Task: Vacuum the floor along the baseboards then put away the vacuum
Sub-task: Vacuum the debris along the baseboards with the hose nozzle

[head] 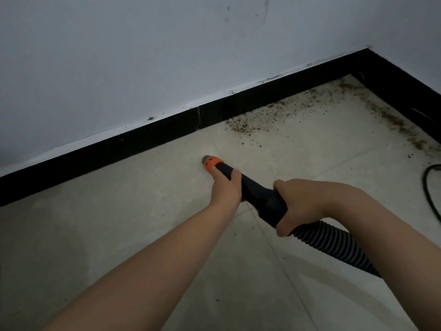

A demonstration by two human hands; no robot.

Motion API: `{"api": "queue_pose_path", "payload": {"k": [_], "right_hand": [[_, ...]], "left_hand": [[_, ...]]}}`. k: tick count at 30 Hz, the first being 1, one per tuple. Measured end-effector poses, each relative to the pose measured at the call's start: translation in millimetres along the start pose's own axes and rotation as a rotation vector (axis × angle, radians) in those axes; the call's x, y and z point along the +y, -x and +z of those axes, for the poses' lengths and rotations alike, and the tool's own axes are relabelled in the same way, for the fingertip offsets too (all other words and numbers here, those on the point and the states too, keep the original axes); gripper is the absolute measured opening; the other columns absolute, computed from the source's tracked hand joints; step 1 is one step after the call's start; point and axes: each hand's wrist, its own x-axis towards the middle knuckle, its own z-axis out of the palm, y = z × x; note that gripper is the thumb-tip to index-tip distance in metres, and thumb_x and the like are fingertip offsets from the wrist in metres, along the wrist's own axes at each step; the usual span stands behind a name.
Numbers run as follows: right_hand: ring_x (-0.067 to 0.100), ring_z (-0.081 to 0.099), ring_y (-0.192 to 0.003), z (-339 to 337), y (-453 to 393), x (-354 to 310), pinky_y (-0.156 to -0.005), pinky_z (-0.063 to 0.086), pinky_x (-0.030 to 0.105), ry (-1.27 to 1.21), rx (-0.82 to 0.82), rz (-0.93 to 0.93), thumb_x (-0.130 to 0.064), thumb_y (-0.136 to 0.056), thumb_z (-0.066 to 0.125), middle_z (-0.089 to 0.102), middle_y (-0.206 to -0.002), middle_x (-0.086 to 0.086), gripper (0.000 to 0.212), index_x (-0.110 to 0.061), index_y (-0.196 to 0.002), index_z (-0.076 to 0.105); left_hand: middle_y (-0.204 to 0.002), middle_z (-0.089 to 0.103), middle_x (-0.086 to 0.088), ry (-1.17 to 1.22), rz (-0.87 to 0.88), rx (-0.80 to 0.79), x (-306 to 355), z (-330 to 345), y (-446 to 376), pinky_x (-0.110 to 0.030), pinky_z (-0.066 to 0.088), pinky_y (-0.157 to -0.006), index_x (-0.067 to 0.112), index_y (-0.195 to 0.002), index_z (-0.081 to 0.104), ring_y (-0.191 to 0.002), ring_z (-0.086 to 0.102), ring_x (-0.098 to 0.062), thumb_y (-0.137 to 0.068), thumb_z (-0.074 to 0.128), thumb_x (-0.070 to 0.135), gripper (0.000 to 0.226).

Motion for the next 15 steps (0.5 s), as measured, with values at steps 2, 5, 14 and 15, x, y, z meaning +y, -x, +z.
{"api": "queue_pose_path", "payload": {"k": [2, 5, 14, 15], "right_hand": [[0.006, 0.048, -0.069, -3, 3, 13, -0.054, 0.041, 0.019, -0.023, 0.006, 0.028, -0.038, -0.072, 0.076, 0.047, -0.083, -0.006, 0.044, -0.023, -0.082, 0.036], [0.010, 0.054, -0.072, -6, 3, 27, -0.057, 0.045, 0.022, -0.058, -0.001, 0.056, -0.039, -0.070, 0.077, 0.052, -0.084, -0.003, 0.044, -0.024, -0.077, 0.036], [0.020, 0.066, -0.083, -28, 7, 52, -0.069, 0.056, 0.032, -0.160, 0.020, 0.055, -0.036, -0.071, 0.077, 0.061, -0.091, 0.002, 0.036, -0.020, -0.083, 0.047], [0.020, 0.066, -0.083, -27, 8, 56, -0.070, 0.056, 0.032, -0.164, 0.022, 0.060, -0.036, -0.071, 0.077, 0.062, -0.091, 0.002, 0.036, -0.020, -0.084, 0.047]], "left_hand": [[-0.141, 0.039, -0.014, 0.037, 0.002, -0.072, 3, 16, -7, -0.044, 0.048, -0.096, 0.025, -0.150, -0.003, -0.117, 0.051, -0.033, -0.097, 0.044, 0.026, 0.071], [-0.141, 0.039, -0.011, 0.056, 0.006, -0.178, 5, 33, -12, -0.037, 0.051, -0.086, 0.028, -0.150, 0.002, -0.116, 0.051, -0.029, -0.090, 0.057, 0.026, 0.081], [-0.095, 0.049, -0.002, 0.060, 0.018, -0.218, 30, 65, -21, -0.029, 0.052, -0.067, 0.022, -0.145, 0.021, -0.080, 0.055, -0.016, -0.090, 0.055, 0.015, 0.065], [-0.094, 0.049, -0.002, 0.056, 0.020, -0.221, 29, 70, -20, -0.029, 0.052, -0.067, 0.022, -0.145, 0.021, -0.080, 0.054, -0.016, -0.091, 0.055, 0.014, 0.064]]}}
